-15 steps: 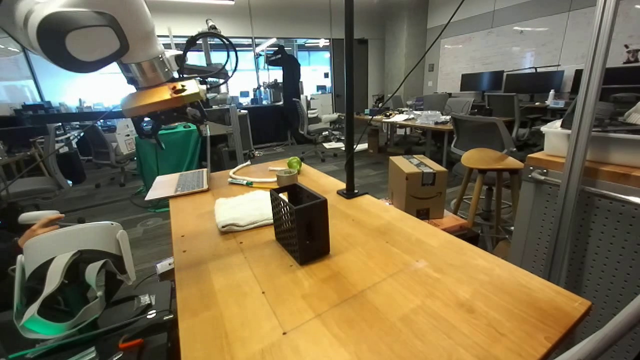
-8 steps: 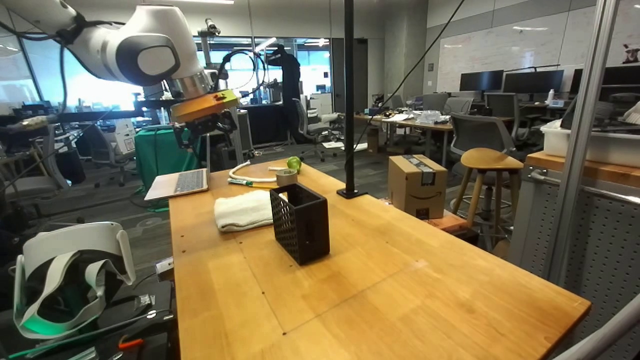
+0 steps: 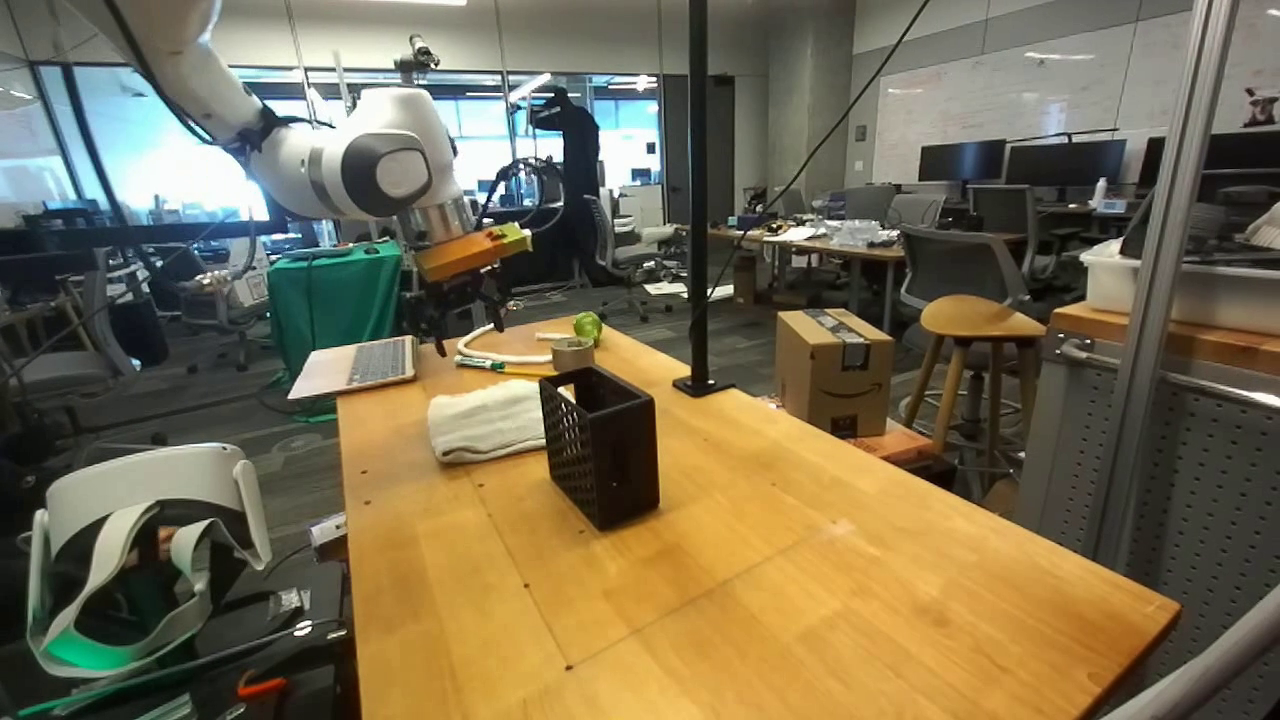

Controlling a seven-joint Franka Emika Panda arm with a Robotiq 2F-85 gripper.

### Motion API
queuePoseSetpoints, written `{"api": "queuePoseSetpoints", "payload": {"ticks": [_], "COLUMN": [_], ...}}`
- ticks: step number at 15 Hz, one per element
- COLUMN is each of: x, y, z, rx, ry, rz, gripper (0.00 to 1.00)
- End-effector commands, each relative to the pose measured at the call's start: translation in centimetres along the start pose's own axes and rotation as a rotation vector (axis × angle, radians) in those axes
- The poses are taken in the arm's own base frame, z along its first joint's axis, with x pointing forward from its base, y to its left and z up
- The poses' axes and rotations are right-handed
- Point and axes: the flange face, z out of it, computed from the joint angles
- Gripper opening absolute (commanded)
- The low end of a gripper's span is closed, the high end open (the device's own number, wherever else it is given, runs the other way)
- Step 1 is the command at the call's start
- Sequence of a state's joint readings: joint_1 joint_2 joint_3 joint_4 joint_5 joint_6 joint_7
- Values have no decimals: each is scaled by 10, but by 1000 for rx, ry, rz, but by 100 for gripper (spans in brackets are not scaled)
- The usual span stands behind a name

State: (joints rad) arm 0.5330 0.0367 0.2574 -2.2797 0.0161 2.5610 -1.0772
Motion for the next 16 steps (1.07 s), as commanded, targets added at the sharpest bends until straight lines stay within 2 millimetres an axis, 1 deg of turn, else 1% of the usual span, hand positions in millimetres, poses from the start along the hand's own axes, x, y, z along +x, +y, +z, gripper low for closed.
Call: {"api": "queuePoseSetpoints", "payload": {"ticks": [1, 3, 8, 11, 14, 16], "x": [15, 13, -10, -22, -29, -30], "y": [24, 29, 37, 34, 27, 21], "z": [24, 43, 98, 125, 142, 145], "rx": [-6, 13, 67, 129, 194, 220], "ry": [-39, -73, -187, -239, -249, -254], "rz": [-32, -38, -32, -18, 12, 24], "gripper": [100, 100, 100, 100, 100, 100]}}
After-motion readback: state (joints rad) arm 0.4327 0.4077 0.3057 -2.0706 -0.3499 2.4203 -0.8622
